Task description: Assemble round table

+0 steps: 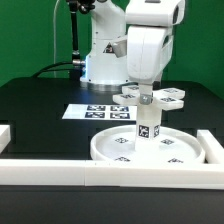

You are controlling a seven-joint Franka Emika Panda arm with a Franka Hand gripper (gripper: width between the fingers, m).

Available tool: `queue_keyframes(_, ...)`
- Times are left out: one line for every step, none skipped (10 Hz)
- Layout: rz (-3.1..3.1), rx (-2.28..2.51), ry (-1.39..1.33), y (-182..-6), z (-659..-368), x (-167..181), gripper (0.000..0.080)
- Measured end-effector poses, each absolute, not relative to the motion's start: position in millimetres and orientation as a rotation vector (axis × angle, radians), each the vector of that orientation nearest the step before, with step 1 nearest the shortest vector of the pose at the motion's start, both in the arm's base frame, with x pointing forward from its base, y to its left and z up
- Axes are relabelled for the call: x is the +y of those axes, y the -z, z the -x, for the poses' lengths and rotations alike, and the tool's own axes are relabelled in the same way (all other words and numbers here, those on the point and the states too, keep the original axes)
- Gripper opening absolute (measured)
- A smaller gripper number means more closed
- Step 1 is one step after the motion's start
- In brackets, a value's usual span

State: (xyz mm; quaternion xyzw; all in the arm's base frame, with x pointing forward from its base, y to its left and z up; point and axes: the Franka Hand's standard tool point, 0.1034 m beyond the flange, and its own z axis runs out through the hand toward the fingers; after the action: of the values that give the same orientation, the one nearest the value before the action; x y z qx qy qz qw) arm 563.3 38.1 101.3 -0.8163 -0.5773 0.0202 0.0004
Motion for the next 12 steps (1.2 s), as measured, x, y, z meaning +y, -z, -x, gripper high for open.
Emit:
queue_keyframes(2.565, -1.812, -0.063, -101.5, -563, 37, 0.0526)
queue_keyframes(2.566, -1.811, -0.062, -101.6, -564, 37, 0.0440)
queue_keyframes(2.567, -1.810, -0.062, -101.6, -564, 37, 0.0440)
queue_keyframes(2.567, -1.810, -0.062, -101.6, -564, 37, 0.0440)
queue_keyframes(2.584, -1.786, -0.062, -101.5, -564, 37, 0.0440)
queue_keyframes(2.605, -1.753, -0.061, -101.5, -564, 36, 0.0440)
queue_keyframes(2.646, -1.685, -0.056, -101.6, -564, 31, 0.0440)
queue_keyframes(2.729, -1.535, -0.051, -101.6, -564, 28, 0.0440)
queue_keyframes(2.808, -1.387, -0.050, -101.5, -564, 27, 0.0440)
queue_keyframes(2.858, -1.271, -0.046, -101.3, -563, 27, 0.0440)
queue_keyframes(2.929, -1.085, -0.043, -101.3, -564, 28, 0.0440)
queue_keyframes(2.986, -0.919, -0.042, -101.3, -564, 31, 0.0442)
